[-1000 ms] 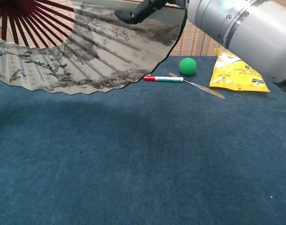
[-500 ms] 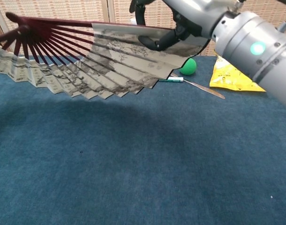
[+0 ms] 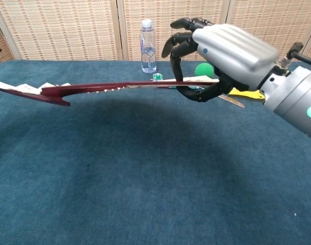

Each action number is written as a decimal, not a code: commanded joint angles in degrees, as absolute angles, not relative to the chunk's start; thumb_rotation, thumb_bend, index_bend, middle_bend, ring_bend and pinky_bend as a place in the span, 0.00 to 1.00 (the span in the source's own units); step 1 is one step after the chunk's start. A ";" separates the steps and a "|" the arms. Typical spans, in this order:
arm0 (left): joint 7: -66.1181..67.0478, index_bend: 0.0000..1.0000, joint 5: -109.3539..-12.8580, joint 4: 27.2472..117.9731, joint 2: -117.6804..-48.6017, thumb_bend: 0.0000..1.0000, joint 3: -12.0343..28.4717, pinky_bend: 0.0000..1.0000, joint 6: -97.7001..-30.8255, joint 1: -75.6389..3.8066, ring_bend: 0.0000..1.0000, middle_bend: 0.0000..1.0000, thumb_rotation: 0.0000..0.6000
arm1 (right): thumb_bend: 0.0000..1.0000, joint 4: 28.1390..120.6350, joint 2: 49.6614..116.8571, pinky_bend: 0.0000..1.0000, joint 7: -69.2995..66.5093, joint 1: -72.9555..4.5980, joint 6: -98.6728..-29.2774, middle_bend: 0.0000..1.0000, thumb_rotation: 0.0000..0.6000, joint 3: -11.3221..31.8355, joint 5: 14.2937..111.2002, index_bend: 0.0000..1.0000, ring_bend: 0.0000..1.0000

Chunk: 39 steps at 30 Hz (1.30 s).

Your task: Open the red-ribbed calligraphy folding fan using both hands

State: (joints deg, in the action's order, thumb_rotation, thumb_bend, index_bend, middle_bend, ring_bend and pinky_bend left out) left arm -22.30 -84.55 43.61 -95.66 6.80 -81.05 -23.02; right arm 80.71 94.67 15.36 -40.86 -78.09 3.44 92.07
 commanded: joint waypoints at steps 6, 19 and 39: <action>-20.92 0.00 -85.94 37.35 -98.30 0.49 3.60 0.03 -78.37 -22.07 0.00 0.00 1.00 | 0.62 73.82 97.91 0.00 12.81 -37.38 -78.77 0.24 1.00 1.37 92.82 0.47 0.00; -20.38 0.00 -86.92 41.42 -94.87 0.46 2.51 0.03 -78.69 -21.11 0.00 0.00 1.00 | 0.14 81.51 91.01 0.00 26.77 -32.44 -71.09 0.00 1.00 -1.63 85.84 0.00 0.00; -28.92 0.00 -87.35 67.54 -78.43 0.46 1.12 0.03 -76.52 -19.14 0.00 0.00 1.00 | 0.03 101.36 73.06 0.00 27.50 -29.63 -63.68 0.00 0.90 -1.55 77.53 0.00 0.00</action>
